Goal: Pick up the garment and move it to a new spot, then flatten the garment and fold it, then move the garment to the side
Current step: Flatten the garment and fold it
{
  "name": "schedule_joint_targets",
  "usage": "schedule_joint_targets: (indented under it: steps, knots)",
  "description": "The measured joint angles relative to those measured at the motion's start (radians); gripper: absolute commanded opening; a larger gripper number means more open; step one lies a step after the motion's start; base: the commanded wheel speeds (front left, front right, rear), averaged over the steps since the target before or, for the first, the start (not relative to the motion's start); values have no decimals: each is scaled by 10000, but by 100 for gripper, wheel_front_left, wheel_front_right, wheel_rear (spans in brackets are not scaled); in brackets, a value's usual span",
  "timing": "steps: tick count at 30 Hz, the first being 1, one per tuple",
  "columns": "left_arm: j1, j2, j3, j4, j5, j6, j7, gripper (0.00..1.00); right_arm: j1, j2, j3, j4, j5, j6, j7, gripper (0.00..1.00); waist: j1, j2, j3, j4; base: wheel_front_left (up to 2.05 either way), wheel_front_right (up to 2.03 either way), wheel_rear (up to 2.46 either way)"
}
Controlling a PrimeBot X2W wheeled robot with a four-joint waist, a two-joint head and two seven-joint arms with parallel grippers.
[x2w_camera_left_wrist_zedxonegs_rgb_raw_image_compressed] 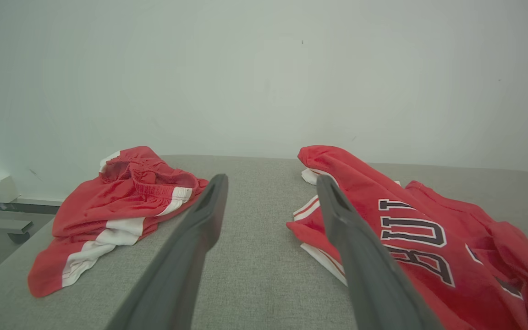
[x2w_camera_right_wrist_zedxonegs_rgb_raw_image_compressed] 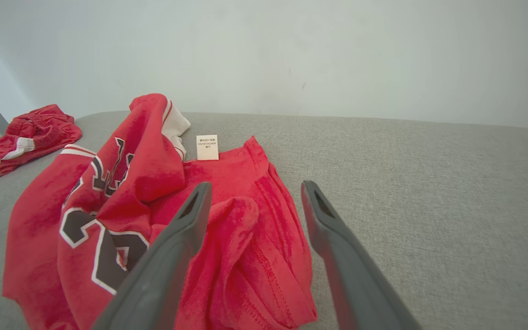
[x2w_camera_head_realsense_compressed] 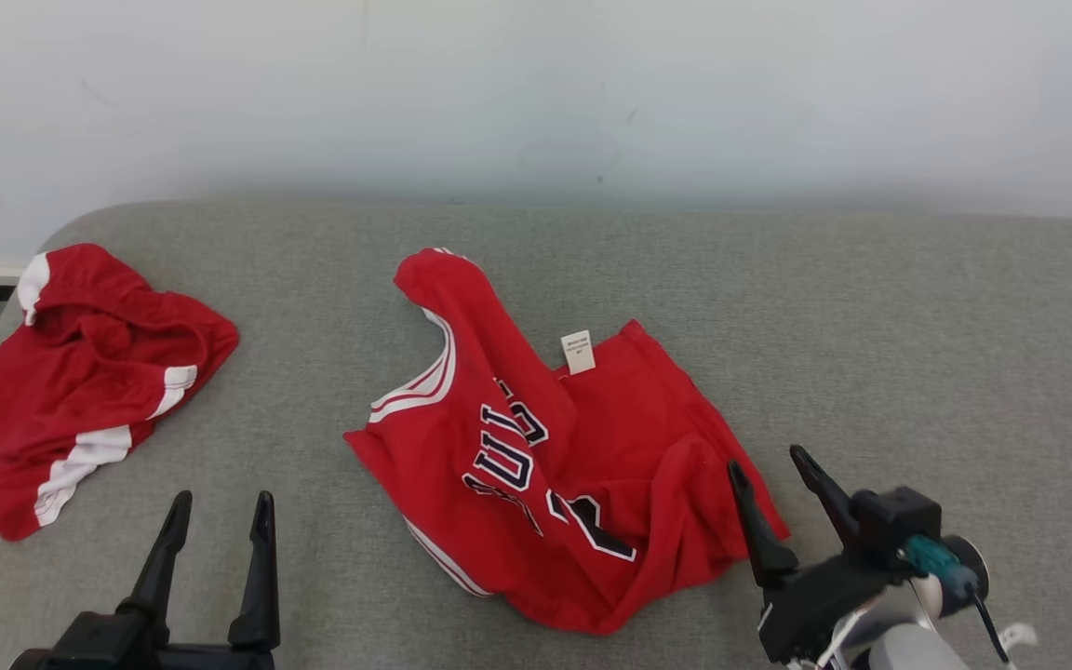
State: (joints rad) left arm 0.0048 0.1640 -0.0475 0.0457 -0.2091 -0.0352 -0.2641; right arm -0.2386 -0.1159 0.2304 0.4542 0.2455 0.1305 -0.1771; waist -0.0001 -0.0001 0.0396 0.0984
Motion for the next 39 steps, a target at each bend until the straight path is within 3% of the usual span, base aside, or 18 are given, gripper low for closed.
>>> schedule_joint_targets:
  steps: [18, 20, 21, 30, 39]
  knots:
    - [-346, -633, -25, 313, 320, -405, 0, 100, -1848, -474, 959, 3340, 815, 0, 272, 98, 1, 2, 494, 1065, 0, 0, 0]
    - [-360, -677, -12, 314, 345, -443, 0, 100, -1972, -449, 1081, 3584, 922, 0, 178, 5, 1, 1, 542, 1129, 0, 0, 0]
    - [-362, -700, -2, 316, 355, -443, 0, 100, -2037, -445, 1141, 3693, 993, 0, 132, 0, 1, 1, 564, 1147, 0, 0, 0]
    - [-351, -817, 127, 499, 456, -537, 0, 100, -2317, -522, 1256, 3854, 1344, 0, -715, 0, 1, 1, 508, 871, 0, 0, 0]
    - [-45, -930, 311, 575, 447, -537, 0, 100, -989, -1459, 731, 1645, 1503, 0, -844, 0, 1, 2, 337, 107, 0, 0, 0]
